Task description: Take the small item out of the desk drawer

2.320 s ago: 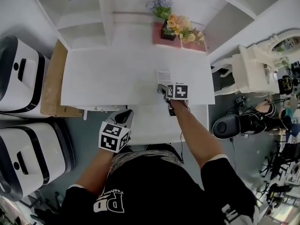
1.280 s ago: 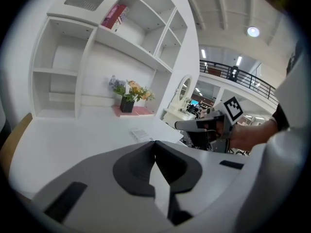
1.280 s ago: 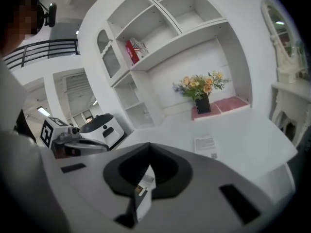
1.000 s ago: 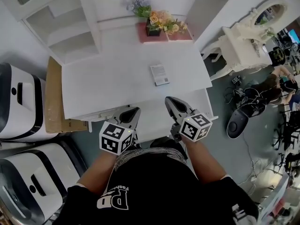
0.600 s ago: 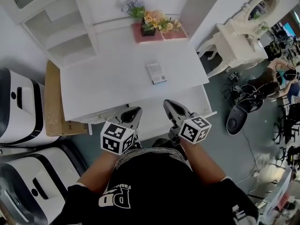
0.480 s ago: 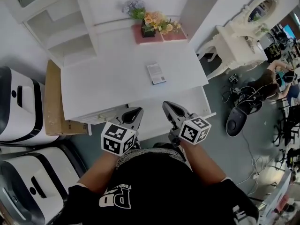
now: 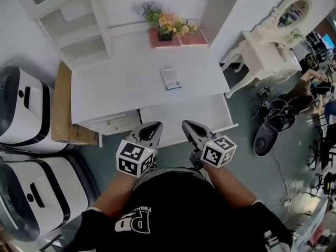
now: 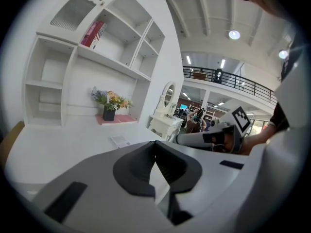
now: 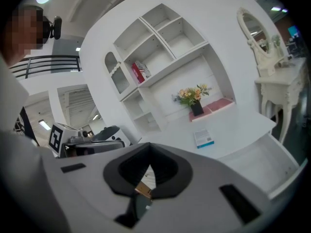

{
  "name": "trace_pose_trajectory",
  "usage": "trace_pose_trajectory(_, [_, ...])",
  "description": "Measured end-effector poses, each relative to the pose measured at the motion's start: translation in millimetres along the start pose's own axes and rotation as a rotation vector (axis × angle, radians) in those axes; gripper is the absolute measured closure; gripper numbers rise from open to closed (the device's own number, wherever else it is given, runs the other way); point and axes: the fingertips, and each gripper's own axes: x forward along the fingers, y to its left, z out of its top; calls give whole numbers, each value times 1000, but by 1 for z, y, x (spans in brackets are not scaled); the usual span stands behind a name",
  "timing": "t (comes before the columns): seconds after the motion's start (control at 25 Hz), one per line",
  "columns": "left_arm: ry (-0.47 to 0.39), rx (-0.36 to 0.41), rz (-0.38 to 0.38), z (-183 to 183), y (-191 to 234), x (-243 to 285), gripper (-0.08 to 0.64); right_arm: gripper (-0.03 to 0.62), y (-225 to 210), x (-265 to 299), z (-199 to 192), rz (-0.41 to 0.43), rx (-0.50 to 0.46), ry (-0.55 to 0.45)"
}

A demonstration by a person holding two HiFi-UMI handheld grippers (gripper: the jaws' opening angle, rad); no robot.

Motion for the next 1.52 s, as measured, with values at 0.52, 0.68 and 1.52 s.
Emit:
trace_pose_trajectory(0.52, [-3,-4,52,-54,-114,-29,545,586,31,-109,-47,118,-87,13])
trace_pose_trajectory(0.68, [-24,-3,77,-66,-143,-45,545,586,34,-142,-53,132,-57,-16])
trace_pose_trajectory(1.52, [-25,82,79,-59,-174,-95,545,586,70,-184,-62,102,-36,-74])
